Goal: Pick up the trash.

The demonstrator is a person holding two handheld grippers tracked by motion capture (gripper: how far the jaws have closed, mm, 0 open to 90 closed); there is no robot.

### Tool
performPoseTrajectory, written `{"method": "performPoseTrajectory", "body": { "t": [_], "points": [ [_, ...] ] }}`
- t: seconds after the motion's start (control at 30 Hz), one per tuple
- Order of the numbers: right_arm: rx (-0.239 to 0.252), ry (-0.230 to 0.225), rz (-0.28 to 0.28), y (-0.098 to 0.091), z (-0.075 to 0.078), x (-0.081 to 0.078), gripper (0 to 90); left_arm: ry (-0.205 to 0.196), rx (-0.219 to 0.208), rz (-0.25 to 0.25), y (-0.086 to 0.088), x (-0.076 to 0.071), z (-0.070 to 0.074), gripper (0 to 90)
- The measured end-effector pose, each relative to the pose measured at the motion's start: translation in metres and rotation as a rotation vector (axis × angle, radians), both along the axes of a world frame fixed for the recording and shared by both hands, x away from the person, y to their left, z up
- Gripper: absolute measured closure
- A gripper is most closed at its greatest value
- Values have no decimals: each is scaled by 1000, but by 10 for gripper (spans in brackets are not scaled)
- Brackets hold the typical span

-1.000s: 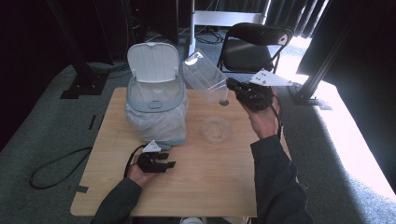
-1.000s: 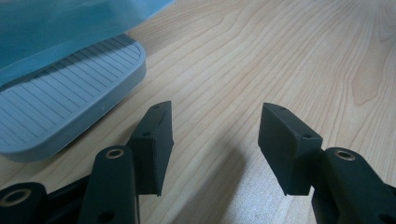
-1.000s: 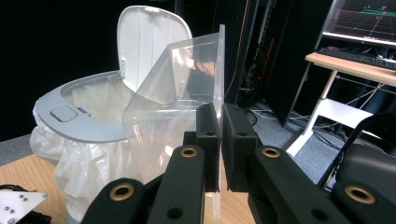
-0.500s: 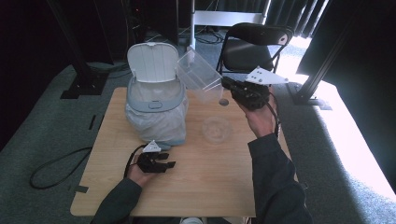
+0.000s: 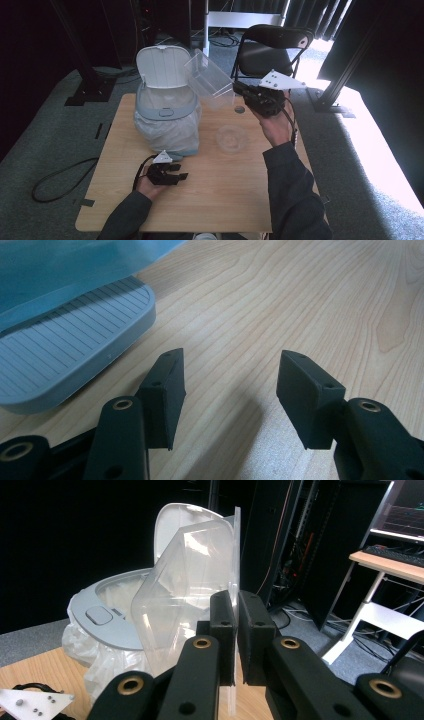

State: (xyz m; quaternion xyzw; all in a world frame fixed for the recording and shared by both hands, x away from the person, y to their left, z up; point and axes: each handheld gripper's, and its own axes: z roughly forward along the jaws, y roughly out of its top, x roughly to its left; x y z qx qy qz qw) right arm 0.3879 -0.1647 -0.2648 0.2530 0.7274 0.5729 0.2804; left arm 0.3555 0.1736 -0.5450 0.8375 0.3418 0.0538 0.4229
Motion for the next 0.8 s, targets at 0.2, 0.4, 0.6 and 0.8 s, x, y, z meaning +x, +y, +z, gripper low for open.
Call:
{"method": "performPoseTrajectory", "body": {
  "t": [0.2, 0.4, 0.6, 0.8],
  "points": [
    [-4, -2, 21, 6, 1, 1, 862, 2, 0, -4, 0, -1, 0, 452],
    [-1, -4, 50, 16, 3, 2, 862, 2, 2, -4, 0, -1, 0, 451],
    [-11, -4, 76, 26, 5, 4, 862, 0, 3, -4, 0, -1, 0, 451],
    [-17, 0, 99, 36, 7, 7, 862, 1, 2, -4, 0, -1, 0, 452]
  ]
}}
